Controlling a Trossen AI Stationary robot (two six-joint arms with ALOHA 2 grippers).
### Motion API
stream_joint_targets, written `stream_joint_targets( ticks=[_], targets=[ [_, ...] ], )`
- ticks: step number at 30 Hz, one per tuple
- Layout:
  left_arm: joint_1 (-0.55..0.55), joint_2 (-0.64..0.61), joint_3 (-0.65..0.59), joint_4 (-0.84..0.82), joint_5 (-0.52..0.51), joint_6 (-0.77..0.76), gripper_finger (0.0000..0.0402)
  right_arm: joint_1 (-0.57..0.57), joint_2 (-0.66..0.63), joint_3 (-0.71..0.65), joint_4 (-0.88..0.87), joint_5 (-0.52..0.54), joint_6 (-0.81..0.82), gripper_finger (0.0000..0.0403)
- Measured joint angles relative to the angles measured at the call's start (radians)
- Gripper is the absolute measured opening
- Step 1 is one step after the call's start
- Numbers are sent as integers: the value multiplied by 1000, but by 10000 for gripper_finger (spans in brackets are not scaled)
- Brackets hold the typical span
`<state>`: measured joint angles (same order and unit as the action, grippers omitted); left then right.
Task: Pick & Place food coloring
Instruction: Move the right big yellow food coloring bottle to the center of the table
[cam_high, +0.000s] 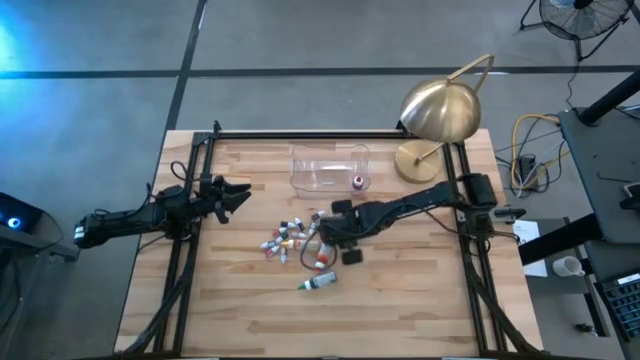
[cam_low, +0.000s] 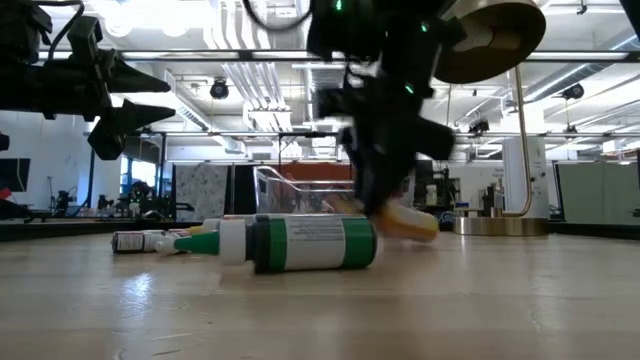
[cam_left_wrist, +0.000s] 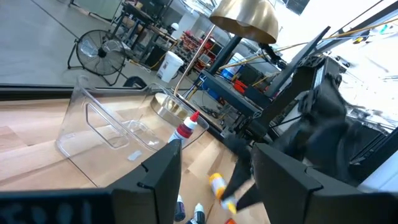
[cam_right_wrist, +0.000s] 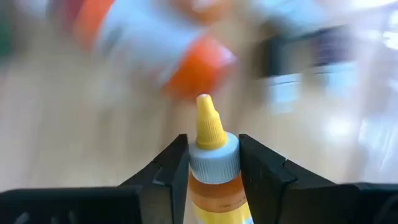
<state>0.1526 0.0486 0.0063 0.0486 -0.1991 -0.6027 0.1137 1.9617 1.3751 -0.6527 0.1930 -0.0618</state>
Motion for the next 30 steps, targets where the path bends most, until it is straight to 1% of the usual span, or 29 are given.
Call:
stream_joint_targets(
  ticks=[5, 7, 10, 14, 17, 20, 25, 30],
  targets=[
    [0, 0, 0, 0, 0, 0, 167, -2, -125, -11, 147, 210, 338, 107],
    [0, 0, 0, 0, 0, 0, 167, 0, -187, -41, 214, 289, 480, 107],
    [0, 0, 0, 0, 0, 0, 167, 12, -291, -137, 343, 405, 653, 107],
    [0, 0, 0, 0, 0, 0, 167, 47, -396, -324, 493, 490, 842, 107],
    [0, 0, 0, 0, 0, 0, 167, 81, -445, -446, 571, 522, 910, 107],
    [0, 0, 0, 0, 0, 0, 167, 120, -471, -516, 584, 561, 959, 108],
    [0, 0, 0, 0, 0, 0, 167, 179, -473, -583, 584, 647, 1014, 108],
    [0, 0, 0, 0, 0, 0, 167, 221, -438, -628, 584, 799, 1076, 109]
  ],
)
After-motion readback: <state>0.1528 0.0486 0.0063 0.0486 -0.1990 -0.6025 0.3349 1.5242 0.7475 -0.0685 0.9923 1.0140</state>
